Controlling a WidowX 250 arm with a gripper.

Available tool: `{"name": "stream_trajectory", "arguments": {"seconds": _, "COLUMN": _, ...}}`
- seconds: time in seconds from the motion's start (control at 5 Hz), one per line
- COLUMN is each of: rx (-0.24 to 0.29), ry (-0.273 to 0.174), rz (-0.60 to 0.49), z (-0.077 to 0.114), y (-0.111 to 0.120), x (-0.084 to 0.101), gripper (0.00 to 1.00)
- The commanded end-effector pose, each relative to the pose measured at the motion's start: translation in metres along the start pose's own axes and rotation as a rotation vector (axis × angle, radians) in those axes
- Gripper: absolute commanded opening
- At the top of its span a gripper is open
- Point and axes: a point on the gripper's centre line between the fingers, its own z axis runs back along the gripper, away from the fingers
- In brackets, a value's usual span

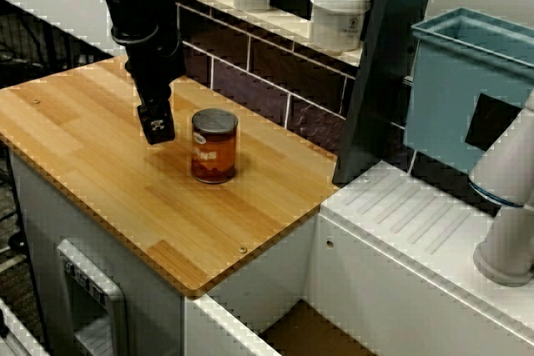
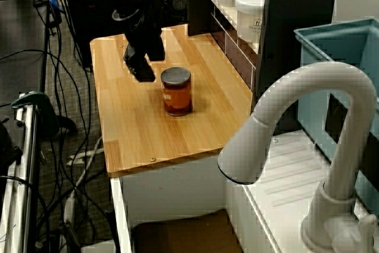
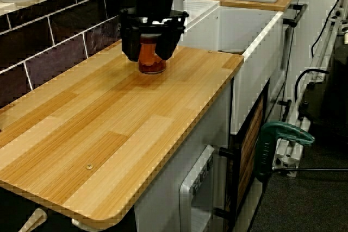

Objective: Push into sink

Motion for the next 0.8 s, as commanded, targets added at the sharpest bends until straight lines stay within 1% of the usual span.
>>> {"name": "stream_trajectory", "arguments": {"seconds": 0.0, "rx": 0.037, "ry": -0.020, "rz": 0.008, "z": 0.001, "y": 0.031, "x": 0.003, "gripper": 1.00}}
{"name": "stream_trajectory", "arguments": {"seconds": 0.2, "rx": 0.033, "ry": 0.000, "rz": -0.004, "z": -0.012, "y": 0.040, "x": 0.004, "gripper": 1.00}}
{"name": "stream_trajectory", "arguments": {"seconds": 0.4, "rx": 0.010, "ry": 0.002, "rz": 0.005, "z": -0.023, "y": 0.042, "x": 0.008, "gripper": 1.00}}
{"name": "stream_trajectory", "arguments": {"seconds": 0.6, "rx": -0.004, "ry": -0.005, "rz": 0.031, "z": -0.033, "y": 0.024, "x": 0.023, "gripper": 1.00}}
